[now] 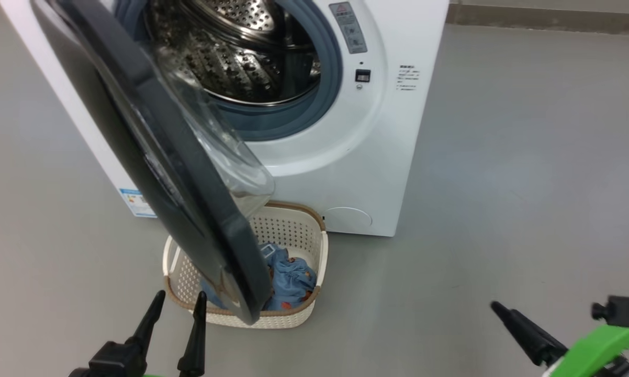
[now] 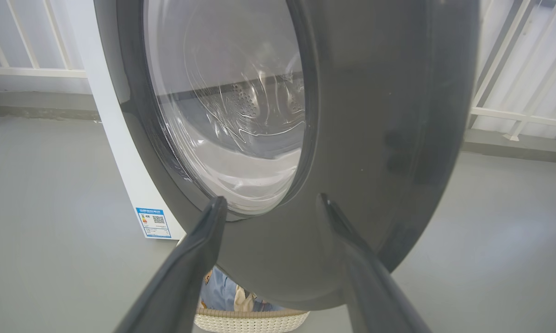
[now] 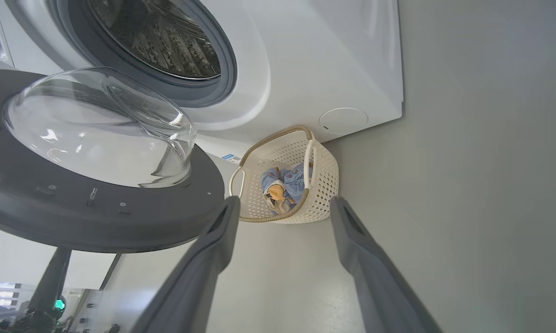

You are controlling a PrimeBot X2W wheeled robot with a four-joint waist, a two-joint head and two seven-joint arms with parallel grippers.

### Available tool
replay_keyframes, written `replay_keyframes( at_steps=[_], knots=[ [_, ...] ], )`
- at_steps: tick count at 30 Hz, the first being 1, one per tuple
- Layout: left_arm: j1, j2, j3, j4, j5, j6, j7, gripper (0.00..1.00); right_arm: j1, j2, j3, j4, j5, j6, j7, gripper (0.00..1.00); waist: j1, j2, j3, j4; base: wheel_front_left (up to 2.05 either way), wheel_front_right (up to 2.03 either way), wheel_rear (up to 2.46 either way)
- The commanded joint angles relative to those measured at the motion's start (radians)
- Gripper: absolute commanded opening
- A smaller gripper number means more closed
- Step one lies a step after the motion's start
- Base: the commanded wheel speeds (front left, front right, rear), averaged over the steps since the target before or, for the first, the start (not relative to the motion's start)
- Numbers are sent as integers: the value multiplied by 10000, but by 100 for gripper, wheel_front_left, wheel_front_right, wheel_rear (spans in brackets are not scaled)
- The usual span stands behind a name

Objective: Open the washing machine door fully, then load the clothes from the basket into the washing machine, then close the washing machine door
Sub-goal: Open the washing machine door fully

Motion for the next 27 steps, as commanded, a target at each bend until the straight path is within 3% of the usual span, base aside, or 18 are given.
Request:
replay_keyframes(
  at_steps=[1,9,14,21,27],
  knots=[
    [-152,95,372,-232,81,-18,-65,100,143,-394,105,-119,-181,31,-359,100,0,-1,-52,-115,0,0,0],
    [-9,95,417,-225,124,-23,-65,100,389,-919,259,208,-1004,31,-2357,100,0,-1,-120,-345,0,0,0],
    [19,95,488,-221,108,-23,-65,100,358,-880,-433,285,-1945,31,-2620,100,0,-1,-130,-413,0,0,0],
    [-17,95,616,-299,135,-24,-65,100,1079,203,-3256,-343,-5243,31,-2631,100,0,-1,-88,-380,0,0,0],
    [-61,95,692,-392,160,-24,-65,100,1832,1106,-4902,-1301,-7802,31,-2632,100,0,-1,-89,-287,0,0,0]
  ],
)
